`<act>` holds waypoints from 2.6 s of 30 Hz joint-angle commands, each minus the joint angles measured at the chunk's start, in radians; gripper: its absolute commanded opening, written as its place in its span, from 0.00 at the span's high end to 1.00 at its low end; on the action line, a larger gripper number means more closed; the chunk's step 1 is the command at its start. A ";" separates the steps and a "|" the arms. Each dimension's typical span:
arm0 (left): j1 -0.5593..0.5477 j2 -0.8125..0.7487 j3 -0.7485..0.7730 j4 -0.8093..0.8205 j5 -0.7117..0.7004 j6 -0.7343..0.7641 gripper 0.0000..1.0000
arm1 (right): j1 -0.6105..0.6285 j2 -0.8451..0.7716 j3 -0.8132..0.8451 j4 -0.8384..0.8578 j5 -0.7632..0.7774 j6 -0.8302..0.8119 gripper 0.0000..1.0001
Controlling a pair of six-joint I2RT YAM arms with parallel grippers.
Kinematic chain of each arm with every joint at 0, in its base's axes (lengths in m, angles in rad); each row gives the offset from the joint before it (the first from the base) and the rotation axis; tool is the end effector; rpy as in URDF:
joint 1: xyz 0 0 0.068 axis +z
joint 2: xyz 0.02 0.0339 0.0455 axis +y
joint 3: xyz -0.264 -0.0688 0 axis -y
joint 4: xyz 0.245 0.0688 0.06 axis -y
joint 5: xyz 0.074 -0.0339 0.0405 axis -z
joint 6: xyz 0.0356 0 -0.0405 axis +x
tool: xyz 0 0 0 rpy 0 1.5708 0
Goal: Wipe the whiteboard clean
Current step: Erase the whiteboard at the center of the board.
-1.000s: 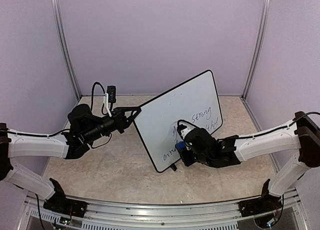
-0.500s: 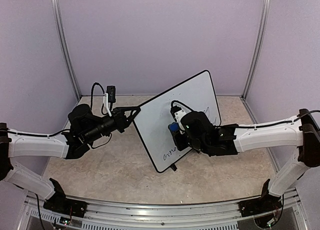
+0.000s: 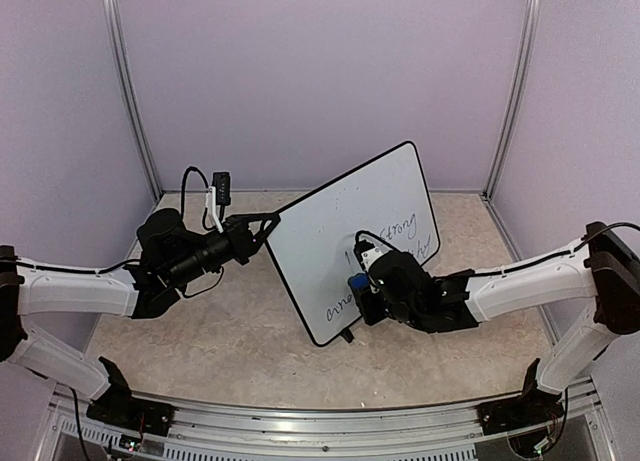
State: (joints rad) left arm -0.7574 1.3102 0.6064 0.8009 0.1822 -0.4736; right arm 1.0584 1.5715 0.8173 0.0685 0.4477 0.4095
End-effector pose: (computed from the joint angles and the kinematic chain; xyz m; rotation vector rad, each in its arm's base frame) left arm 0.2034 -0.2012 0.2664 0.3792 1.5345 -1.1181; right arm 0.1713 0.2730 0.1863 -0.4729 2.1453 0.3241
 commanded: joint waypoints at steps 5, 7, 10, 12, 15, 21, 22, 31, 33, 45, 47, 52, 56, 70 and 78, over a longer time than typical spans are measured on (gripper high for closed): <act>-0.033 0.032 -0.020 -0.052 0.181 0.042 1.00 | -0.021 0.035 0.102 -0.024 0.022 -0.067 0.76; -0.033 0.031 -0.020 -0.052 0.182 0.043 1.00 | -0.031 0.040 0.147 -0.025 0.037 -0.097 0.76; -0.033 0.031 -0.020 -0.054 0.183 0.043 1.00 | -0.053 0.044 0.189 -0.014 0.044 -0.134 0.76; -0.033 0.030 -0.020 -0.054 0.182 0.043 1.00 | -0.063 0.047 0.213 -0.005 0.045 -0.159 0.76; -0.033 0.027 -0.020 -0.055 0.181 0.043 1.00 | -0.071 0.051 0.247 -0.004 0.049 -0.193 0.76; -0.033 0.024 -0.022 -0.056 0.178 0.045 1.00 | -0.072 0.052 0.222 -0.009 0.014 -0.170 0.76; -0.033 0.022 -0.022 -0.057 0.178 0.046 1.00 | -0.071 0.050 0.205 -0.010 0.003 -0.154 0.76; -0.033 0.026 -0.022 -0.054 0.179 0.043 1.00 | -0.063 -0.043 0.000 -0.012 -0.004 -0.032 0.76; -0.033 0.027 -0.022 -0.051 0.181 0.041 1.00 | -0.063 -0.065 -0.022 -0.017 0.010 -0.024 0.76; -0.033 0.021 -0.022 -0.057 0.179 0.044 1.00 | -0.157 -0.074 0.078 -0.005 0.015 -0.129 0.76; -0.033 0.020 -0.022 -0.057 0.179 0.044 1.00 | -0.186 -0.081 0.095 -0.004 0.009 -0.141 0.75; -0.033 0.021 -0.022 -0.056 0.178 0.045 1.00 | -0.259 -0.093 0.094 0.012 -0.043 -0.149 0.76; -0.033 0.020 -0.023 -0.058 0.178 0.046 1.00 | -0.284 -0.075 0.060 0.022 -0.091 -0.159 0.76; -0.033 0.032 -0.020 -0.053 0.182 0.043 1.00 | -0.293 -0.031 -0.077 0.100 -0.214 -0.107 0.76; -0.033 0.037 -0.019 -0.052 0.185 0.042 1.00 | -0.337 -0.019 0.064 0.063 -0.204 -0.172 0.76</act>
State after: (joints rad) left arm -0.7498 1.3197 0.6067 0.8074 0.1749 -0.4969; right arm 0.7563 1.5253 0.7849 0.1078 0.2653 0.2752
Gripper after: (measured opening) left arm 0.036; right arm 0.246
